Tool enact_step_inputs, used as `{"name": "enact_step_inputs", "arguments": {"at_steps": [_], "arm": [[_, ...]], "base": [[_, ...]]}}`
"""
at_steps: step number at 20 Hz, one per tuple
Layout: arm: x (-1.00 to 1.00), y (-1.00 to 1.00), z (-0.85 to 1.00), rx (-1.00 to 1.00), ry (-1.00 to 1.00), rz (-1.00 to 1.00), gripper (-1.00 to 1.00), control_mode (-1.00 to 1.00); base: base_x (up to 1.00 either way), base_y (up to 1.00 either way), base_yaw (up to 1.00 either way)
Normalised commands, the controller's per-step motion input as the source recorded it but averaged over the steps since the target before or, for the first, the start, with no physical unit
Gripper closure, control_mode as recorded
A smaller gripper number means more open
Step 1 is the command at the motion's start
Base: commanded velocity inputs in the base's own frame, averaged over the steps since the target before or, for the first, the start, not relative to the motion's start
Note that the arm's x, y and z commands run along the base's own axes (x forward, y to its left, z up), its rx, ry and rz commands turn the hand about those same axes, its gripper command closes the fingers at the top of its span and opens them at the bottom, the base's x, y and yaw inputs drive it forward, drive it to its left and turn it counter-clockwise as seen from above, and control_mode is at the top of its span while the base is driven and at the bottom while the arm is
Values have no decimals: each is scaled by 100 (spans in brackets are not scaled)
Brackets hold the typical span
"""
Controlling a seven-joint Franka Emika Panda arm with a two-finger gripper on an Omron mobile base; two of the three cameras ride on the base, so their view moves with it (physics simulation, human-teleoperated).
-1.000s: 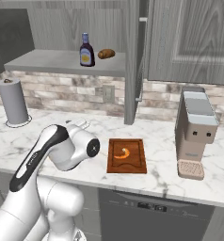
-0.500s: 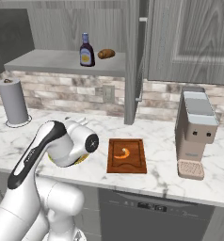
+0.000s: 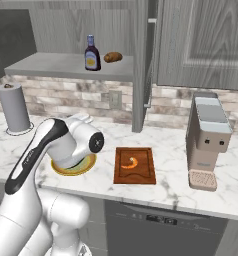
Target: Pick the shrimp from the plate and place it on the cutting board. Then pick the condiment bottle from the cabinet and place it next to the cutting board.
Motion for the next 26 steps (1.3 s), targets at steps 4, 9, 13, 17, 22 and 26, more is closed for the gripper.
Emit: {"name": "enact_step_inputs", "arguments": {"at_steps": [4, 9, 13, 17, 22, 26], "arm": [[0, 0, 30, 6, 0, -1, -100, -100], [0, 0, 24, 7, 0, -2, -100, -100], [-1, 3, 10, 10, 3, -1, -100, -100], [-1, 8, 6, 12, 5, 0, -100, -100], [0, 12, 5, 11, 6, 0, -100, -100], [-1, 17, 3, 10, 5, 0, -100, -100]], "base": [[0, 0, 0], [0, 0, 0], [0, 0, 0], [0, 0, 0], [0, 0, 0], [0, 0, 0]]}}
